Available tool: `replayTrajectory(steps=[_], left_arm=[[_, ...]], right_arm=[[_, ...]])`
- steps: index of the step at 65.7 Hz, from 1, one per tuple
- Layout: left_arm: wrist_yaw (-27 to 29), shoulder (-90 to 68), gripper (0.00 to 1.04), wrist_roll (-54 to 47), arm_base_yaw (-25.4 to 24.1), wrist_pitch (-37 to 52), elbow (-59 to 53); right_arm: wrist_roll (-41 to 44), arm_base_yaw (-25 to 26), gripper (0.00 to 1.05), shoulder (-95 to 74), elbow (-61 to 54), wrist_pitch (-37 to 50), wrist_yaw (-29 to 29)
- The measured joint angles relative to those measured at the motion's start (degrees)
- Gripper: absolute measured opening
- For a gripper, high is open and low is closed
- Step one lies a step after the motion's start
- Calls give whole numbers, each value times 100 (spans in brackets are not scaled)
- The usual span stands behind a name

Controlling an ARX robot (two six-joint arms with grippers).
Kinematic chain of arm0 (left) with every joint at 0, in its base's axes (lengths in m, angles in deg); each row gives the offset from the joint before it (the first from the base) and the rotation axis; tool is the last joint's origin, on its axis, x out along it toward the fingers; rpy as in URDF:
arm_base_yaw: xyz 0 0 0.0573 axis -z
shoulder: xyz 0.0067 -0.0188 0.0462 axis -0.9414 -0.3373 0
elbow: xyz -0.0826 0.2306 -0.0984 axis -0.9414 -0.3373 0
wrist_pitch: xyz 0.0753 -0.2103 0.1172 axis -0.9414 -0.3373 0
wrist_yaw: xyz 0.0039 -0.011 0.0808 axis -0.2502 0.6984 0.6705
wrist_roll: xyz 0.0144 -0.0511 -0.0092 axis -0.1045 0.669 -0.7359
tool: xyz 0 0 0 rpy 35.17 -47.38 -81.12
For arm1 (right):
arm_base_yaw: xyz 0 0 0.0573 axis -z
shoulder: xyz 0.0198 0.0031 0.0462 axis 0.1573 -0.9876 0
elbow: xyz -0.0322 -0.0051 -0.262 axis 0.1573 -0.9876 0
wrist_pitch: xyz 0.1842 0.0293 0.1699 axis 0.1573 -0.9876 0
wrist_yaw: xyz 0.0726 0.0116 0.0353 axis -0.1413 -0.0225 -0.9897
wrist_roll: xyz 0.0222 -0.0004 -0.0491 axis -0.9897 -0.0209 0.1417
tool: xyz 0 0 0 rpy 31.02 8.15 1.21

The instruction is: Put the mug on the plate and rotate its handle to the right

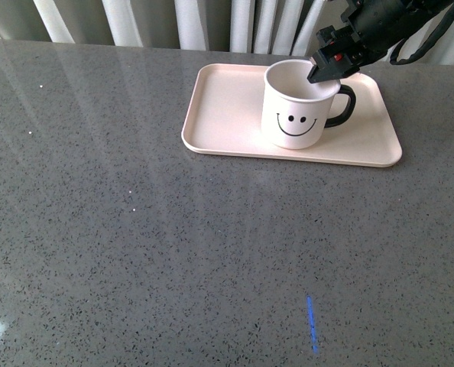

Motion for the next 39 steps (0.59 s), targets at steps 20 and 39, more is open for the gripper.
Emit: replayTrajectory(steps=[20, 39], left_arm=[[0, 0, 95, 0, 0, 0, 0], [0, 0, 95, 0, 0, 0, 0]], right_arm=[[20, 11, 81, -7, 0, 57, -20], [-111, 142, 96, 345, -22, 289, -352]])
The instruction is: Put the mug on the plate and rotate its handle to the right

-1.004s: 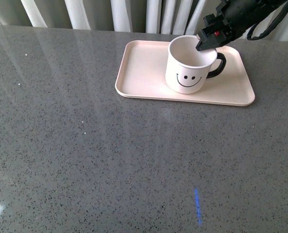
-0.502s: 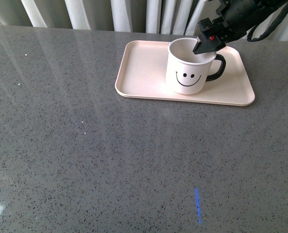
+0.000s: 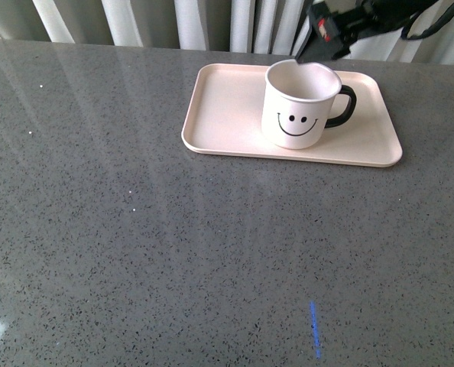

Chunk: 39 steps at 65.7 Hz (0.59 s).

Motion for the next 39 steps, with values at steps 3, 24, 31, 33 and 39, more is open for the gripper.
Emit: replayTrajectory(steps=[3, 24, 31, 33, 39], left_arm=[[0, 0, 95, 0, 0, 0, 0], [0, 0, 95, 0, 0, 0, 0], [2, 0, 95, 0, 0, 0, 0], [2, 0, 95, 0, 0, 0, 0], [0, 0, 95, 0, 0, 0, 0]], right_arm=[[-79, 31, 96, 175, -33, 61, -122], [-1049, 151, 88, 2138, -1860, 2374, 79], [-1982, 118, 71, 2643, -3348, 4996, 1652], [-2151, 120, 66, 2758, -3770, 5560, 1816], [-2455, 129, 50, 3102, -4817, 6581, 1912]])
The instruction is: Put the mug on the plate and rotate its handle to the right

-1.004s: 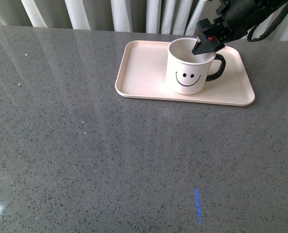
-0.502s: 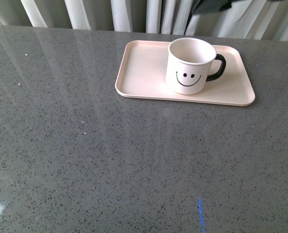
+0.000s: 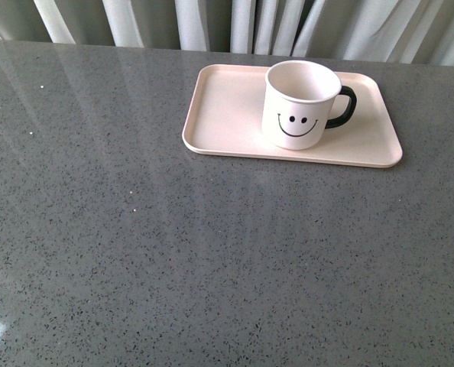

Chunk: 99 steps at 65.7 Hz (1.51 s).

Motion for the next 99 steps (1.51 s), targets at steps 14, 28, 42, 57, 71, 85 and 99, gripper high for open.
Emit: replayTrajectory(steps=[14, 28, 42, 57, 71, 85, 99], left_arm=[[0, 0, 95, 0, 0, 0, 0], [0, 0, 95, 0, 0, 0, 0], [0, 0, 95, 0, 0, 0, 0], [0, 0, 95, 0, 0, 0, 0], [-2, 0, 95, 0, 0, 0, 0], [0, 0, 95, 0, 0, 0, 0], [0, 0, 95, 0, 0, 0, 0]], right_arm=[[-164, -7, 13, 994, -1703, 787, 2], [-186, -11, 2, 1775, -2868, 1069, 4], [-186, -13, 2, 2660, -3777, 1104, 0], [-186, -13, 2, 3519, -4371, 815, 2], [-186, -13, 2, 4203, -4918, 726, 2], [-186, -13, 2, 5176, -5134, -83, 2], [-186, -13, 2, 6212, -5143, -1003, 2]])
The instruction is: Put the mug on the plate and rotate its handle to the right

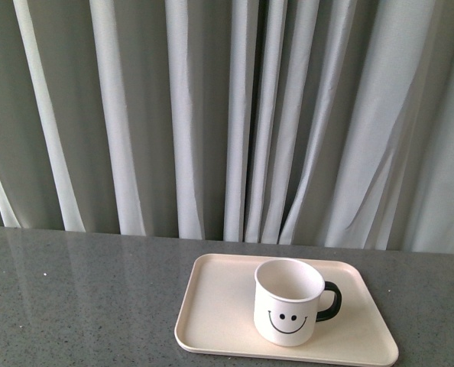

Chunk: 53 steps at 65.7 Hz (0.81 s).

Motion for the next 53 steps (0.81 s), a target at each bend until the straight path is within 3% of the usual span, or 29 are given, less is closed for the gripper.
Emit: replayTrajectory(steps=[53], left_arm=[[0, 0, 95, 0, 0, 0, 0]], right_arm=[[0, 0, 2, 2192, -2, -2111, 0]])
